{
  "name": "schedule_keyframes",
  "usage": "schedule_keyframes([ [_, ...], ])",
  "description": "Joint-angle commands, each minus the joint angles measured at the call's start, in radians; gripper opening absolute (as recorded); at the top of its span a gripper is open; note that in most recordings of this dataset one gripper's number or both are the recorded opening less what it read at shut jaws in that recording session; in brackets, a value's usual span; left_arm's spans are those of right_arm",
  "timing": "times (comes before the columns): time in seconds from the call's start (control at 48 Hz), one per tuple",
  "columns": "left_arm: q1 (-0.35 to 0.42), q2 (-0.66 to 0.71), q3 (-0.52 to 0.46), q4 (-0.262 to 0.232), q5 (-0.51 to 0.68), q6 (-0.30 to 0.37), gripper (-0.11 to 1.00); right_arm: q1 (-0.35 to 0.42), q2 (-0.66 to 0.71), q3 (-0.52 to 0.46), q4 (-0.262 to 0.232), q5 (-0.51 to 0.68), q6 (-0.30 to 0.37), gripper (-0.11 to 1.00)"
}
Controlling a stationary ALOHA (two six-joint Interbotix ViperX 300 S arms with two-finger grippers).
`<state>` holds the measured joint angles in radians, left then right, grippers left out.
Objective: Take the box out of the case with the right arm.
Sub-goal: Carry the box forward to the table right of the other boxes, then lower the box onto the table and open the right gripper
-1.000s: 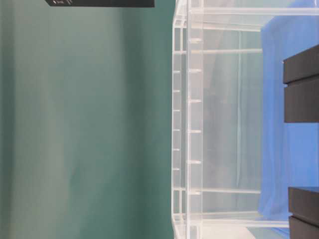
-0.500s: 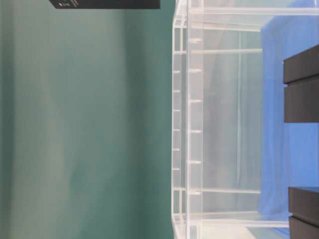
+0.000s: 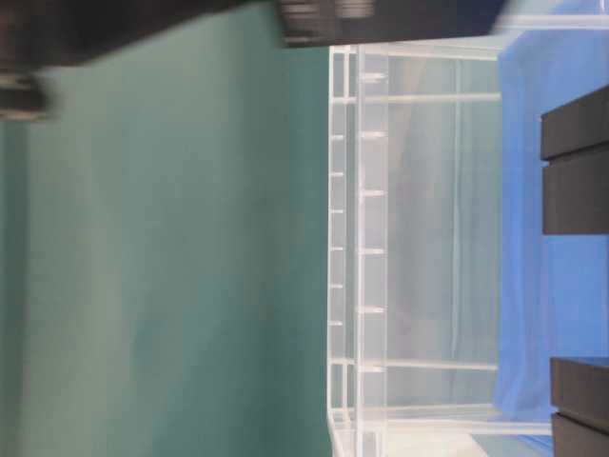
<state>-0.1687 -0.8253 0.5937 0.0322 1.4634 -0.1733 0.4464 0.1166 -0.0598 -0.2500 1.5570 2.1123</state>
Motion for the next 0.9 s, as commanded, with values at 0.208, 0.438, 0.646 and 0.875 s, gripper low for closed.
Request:
schedule_keyframes([
  [0.208, 0.002, 0.006, -0.009, -0.002, -0.006, -0.002, 0.00, -0.003, -0.017, 0.179, 0.017, -0.201, 0.095, 0.65],
  [0.438, 0.000, 0.006, -0.009, -0.002, -0.006, -0.002, 0.00, -0.011, 0.006, 0.268, 0.015, -0.322, 0.143, 0.65],
  [0.646, 0.000, 0.006, -0.009, 0.000, -0.005, -0.002, 0.00, -0.012, 0.011, 0.321, 0.015, -0.405, 0.146, 0.65],
  [0.875, 0.000, 0.006, -0.008, 0.000, -0.006, 0.000, 0.00, -0.014, 0.011, 0.334, 0.015, -0.439, 0.144, 0.74],
])
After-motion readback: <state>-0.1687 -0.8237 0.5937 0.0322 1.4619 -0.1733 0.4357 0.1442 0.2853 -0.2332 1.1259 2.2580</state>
